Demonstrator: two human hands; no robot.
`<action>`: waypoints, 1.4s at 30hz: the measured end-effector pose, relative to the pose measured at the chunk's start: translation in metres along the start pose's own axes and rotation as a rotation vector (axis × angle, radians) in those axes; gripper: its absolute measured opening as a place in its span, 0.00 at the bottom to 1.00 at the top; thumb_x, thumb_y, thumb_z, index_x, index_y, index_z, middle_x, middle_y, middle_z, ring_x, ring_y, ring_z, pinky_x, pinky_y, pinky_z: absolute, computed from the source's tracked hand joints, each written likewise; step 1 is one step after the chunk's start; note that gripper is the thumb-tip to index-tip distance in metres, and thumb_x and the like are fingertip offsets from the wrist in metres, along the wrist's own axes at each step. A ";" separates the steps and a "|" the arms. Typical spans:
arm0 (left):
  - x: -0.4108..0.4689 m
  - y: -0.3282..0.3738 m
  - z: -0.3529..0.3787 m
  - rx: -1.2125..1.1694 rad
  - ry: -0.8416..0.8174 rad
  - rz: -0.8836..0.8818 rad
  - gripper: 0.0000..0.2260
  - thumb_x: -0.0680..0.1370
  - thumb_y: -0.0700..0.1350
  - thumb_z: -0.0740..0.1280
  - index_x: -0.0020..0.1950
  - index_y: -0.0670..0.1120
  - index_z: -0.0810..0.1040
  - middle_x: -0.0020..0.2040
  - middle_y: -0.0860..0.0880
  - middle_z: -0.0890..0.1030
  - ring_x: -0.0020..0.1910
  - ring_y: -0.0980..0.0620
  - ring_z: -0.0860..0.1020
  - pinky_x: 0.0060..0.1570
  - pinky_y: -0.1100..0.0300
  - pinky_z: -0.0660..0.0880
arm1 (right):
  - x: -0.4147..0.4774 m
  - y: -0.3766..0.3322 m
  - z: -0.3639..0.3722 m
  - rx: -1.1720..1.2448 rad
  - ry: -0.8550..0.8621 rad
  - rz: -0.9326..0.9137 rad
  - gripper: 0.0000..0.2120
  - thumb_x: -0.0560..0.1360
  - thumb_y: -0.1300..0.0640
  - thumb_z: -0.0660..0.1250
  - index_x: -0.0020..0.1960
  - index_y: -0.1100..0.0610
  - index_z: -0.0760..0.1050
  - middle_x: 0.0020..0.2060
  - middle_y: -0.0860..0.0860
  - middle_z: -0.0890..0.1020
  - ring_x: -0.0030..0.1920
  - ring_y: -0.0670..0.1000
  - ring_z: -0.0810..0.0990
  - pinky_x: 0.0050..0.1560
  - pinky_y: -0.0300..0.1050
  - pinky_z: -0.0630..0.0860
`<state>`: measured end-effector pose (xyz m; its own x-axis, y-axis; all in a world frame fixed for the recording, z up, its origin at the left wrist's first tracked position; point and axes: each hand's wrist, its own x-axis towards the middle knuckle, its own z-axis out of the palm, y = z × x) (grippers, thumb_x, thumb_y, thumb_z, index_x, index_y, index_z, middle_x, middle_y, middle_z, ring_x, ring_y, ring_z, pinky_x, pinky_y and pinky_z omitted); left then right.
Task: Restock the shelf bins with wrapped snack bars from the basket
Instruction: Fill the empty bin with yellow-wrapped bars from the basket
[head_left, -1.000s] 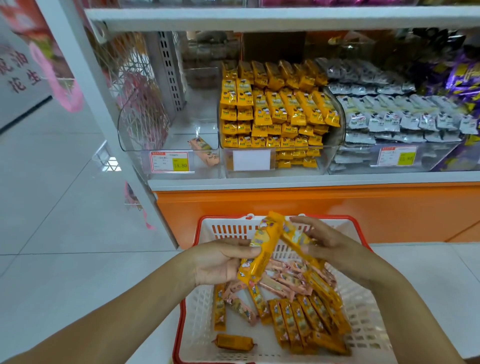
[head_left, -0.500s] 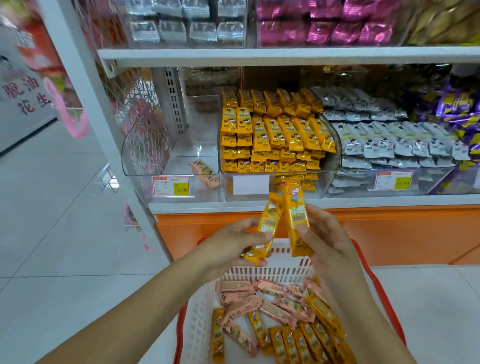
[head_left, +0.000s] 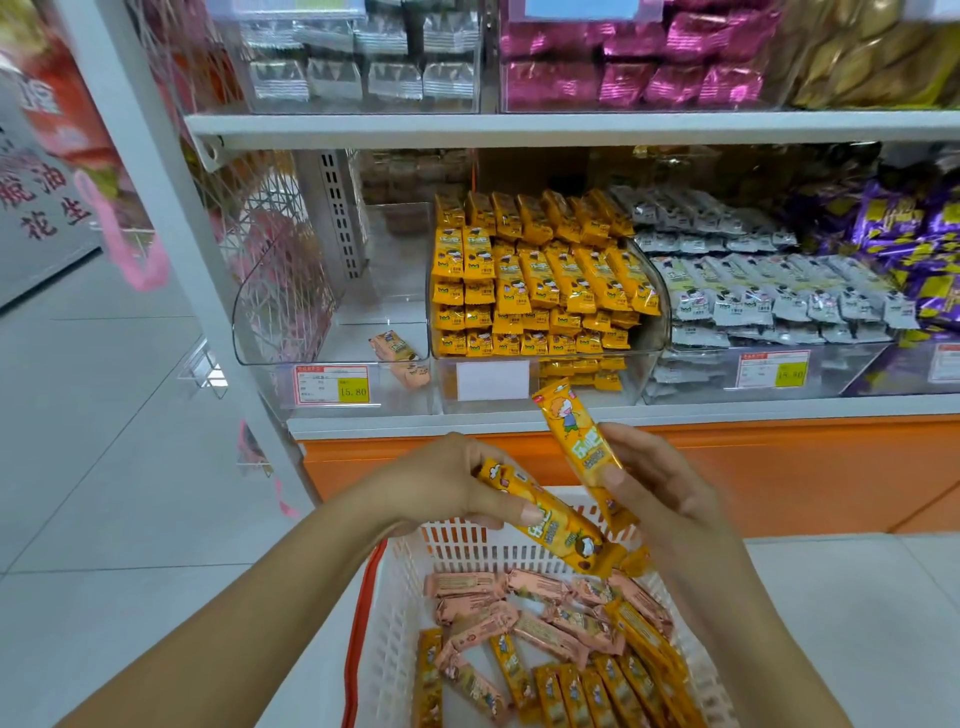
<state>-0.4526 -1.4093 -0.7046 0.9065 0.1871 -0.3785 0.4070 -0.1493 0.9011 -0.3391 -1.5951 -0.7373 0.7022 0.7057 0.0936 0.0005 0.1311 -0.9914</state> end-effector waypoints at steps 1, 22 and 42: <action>-0.001 0.000 0.001 -0.012 -0.008 -0.003 0.09 0.71 0.39 0.74 0.50 0.44 0.81 0.39 0.51 0.81 0.36 0.58 0.79 0.40 0.68 0.75 | -0.001 0.000 0.001 0.000 -0.007 0.001 0.17 0.71 0.58 0.68 0.60 0.53 0.77 0.50 0.48 0.84 0.47 0.47 0.82 0.38 0.36 0.77; 0.004 0.015 -0.005 -0.410 0.267 0.042 0.16 0.73 0.46 0.70 0.59 0.41 0.78 0.51 0.42 0.84 0.51 0.45 0.83 0.52 0.53 0.80 | 0.010 -0.013 0.033 -0.725 -0.140 -0.251 0.30 0.72 0.42 0.71 0.69 0.32 0.60 0.59 0.33 0.66 0.60 0.37 0.67 0.55 0.30 0.69; 0.036 0.043 -0.068 0.235 0.696 0.372 0.36 0.79 0.58 0.61 0.78 0.52 0.44 0.70 0.64 0.58 0.71 0.63 0.56 0.74 0.55 0.53 | 0.185 -0.048 0.091 -0.952 0.492 -0.281 0.19 0.79 0.48 0.63 0.69 0.45 0.72 0.67 0.54 0.66 0.66 0.55 0.63 0.65 0.49 0.63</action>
<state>-0.4104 -1.3427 -0.6652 0.7412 0.6330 0.2233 0.1771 -0.5053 0.8446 -0.2736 -1.4076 -0.6637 0.7977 0.3531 0.4889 0.6027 -0.4951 -0.6258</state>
